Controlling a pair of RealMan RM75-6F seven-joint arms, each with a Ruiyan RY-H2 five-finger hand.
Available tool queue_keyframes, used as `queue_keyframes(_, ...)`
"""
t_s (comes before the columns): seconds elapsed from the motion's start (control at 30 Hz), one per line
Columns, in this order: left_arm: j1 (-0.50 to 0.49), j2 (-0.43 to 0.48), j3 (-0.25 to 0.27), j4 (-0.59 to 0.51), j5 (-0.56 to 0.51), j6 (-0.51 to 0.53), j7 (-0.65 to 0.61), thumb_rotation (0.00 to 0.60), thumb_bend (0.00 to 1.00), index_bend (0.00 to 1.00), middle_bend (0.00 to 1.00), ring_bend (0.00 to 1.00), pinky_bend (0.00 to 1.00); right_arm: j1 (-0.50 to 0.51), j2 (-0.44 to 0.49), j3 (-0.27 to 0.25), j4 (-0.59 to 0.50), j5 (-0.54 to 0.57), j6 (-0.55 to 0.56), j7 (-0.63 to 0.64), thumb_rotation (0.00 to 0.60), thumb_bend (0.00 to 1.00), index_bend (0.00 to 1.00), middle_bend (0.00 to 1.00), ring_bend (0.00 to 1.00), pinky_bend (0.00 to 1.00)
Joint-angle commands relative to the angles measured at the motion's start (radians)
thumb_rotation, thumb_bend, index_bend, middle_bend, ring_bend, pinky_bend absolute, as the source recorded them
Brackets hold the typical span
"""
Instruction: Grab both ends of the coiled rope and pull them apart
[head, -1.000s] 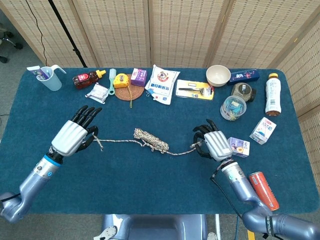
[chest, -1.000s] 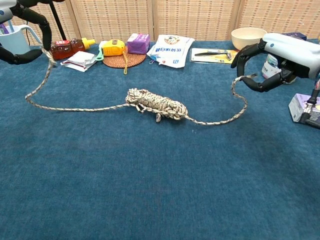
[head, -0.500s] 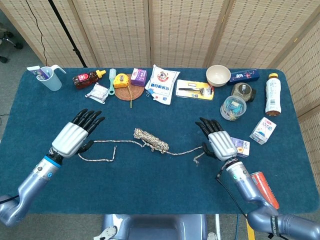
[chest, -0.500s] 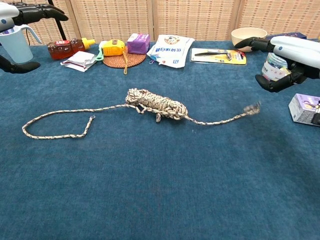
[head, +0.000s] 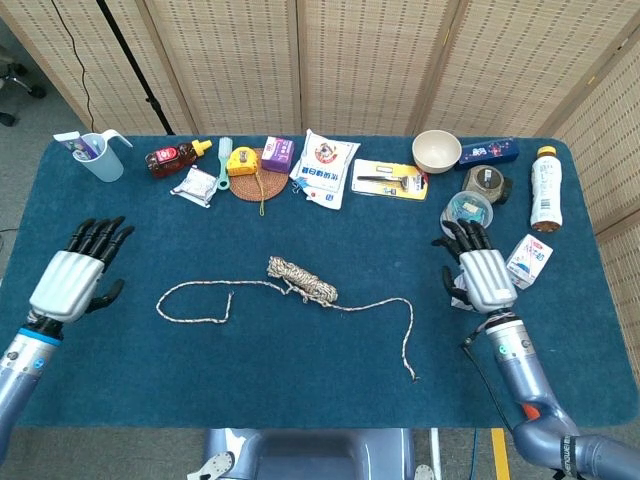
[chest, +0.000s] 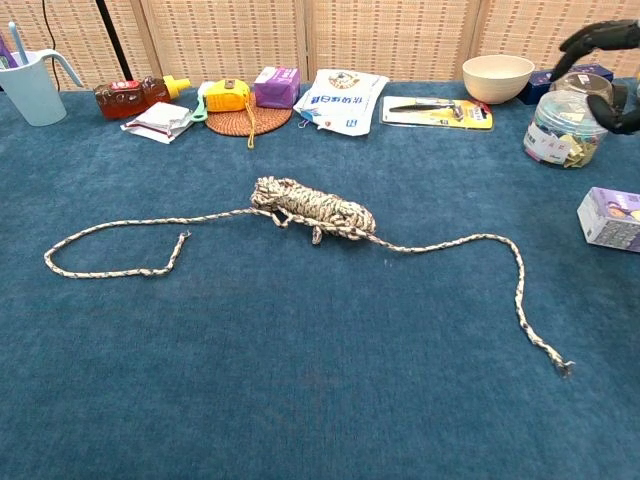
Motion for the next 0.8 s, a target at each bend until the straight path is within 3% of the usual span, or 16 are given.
queue_keyframes(0.03, 0.059, 0.029, 0.021, 0.012, -0.025, 0.045, -0.027, 0.6, 0.36, 0.06, 0.0, 0.0, 0.0, -0.018, 0.014, 0.001, 0.01, 0.011, 0.013, -0.001, 0.6, 0.61, 0.4, 0.2, 0.1, 0.0)
queue_keyframes(0.17, 0.118, 0.049, 0.039, 0.024, -0.039, 0.082, -0.057, 0.6, 0.36, 0.09, 0.0, 0.0, 0.0, -0.048, 0.037, -0.009, 0.016, 0.02, 0.032, -0.004, 0.6, 0.61, 0.45, 0.23, 0.15, 0.0)
queue_keyframes(0.57, 0.244, 0.048, 0.075, 0.098, -0.004, 0.196, -0.163, 0.6, 0.36, 0.13, 0.0, 0.0, 0.0, -0.171, 0.094, -0.058, -0.016, -0.001, 0.153, 0.005, 0.6, 0.61, 0.45, 0.24, 0.16, 0.01)
queue_keyframes(0.8, 0.252, 0.044, 0.078, 0.115, 0.022, 0.181, -0.187, 0.6, 0.36, 0.13, 0.0, 0.0, 0.0, -0.199, 0.122, -0.069, -0.057, -0.011, 0.163, -0.003, 0.6, 0.61, 0.45, 0.24, 0.16, 0.01)
